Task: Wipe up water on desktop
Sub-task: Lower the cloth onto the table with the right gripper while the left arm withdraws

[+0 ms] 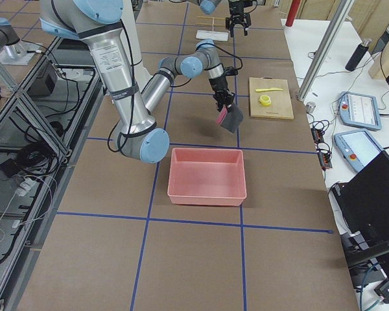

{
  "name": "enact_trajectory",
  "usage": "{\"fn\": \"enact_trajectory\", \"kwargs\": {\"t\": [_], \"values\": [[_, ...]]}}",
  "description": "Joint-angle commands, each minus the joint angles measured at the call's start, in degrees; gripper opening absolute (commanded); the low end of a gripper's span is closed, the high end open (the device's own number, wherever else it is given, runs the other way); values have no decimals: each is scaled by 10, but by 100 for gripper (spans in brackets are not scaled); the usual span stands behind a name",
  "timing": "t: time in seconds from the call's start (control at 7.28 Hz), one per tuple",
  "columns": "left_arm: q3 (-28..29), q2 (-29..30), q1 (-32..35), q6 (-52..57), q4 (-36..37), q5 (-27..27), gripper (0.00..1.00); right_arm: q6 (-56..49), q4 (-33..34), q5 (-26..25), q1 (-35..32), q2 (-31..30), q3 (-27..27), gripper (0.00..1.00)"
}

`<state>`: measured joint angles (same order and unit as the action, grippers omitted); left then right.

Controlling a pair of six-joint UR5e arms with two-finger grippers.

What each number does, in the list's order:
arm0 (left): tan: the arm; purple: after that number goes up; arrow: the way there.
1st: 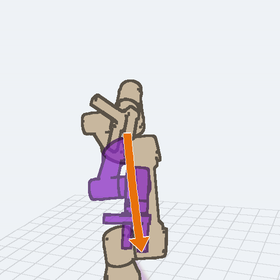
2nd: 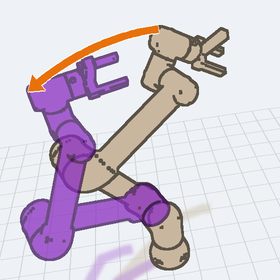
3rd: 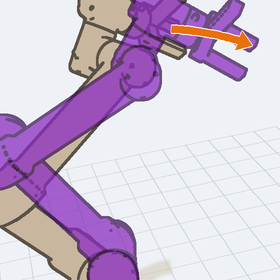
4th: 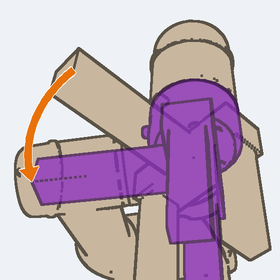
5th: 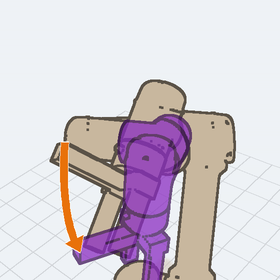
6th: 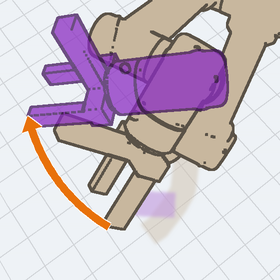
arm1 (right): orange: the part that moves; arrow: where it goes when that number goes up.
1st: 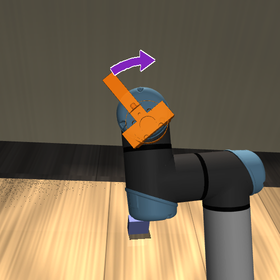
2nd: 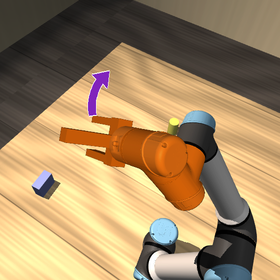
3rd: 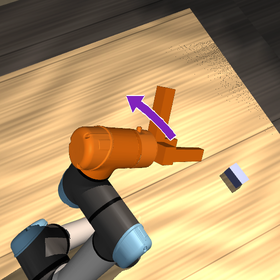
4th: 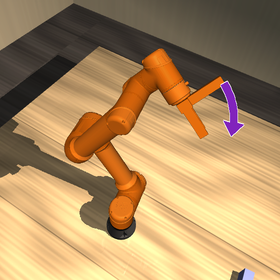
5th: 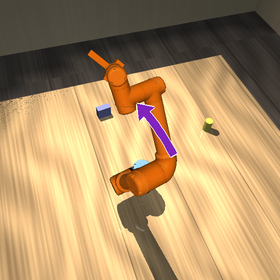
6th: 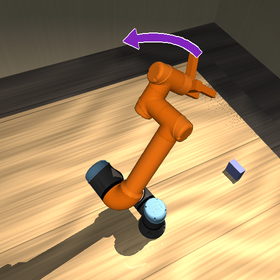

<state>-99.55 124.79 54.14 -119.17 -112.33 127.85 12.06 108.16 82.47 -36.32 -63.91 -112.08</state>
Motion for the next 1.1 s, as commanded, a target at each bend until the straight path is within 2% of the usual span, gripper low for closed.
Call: {"fn": "enact_trajectory", "kwargs": {"t": [0.0, 0.27, 0.96], "values": [[1, -10, 8, 22, 0, 6, 98, -6, 4, 2, 19, -1, 42, 0], [2, -16, 10, 22, 0, 6, 98, -7, 9, -3, 35, -2, 78, 0], [9, -25, 18, 61, 0, 3, 98, 26, 7, -3, 101, 0, 87, 0]]}}
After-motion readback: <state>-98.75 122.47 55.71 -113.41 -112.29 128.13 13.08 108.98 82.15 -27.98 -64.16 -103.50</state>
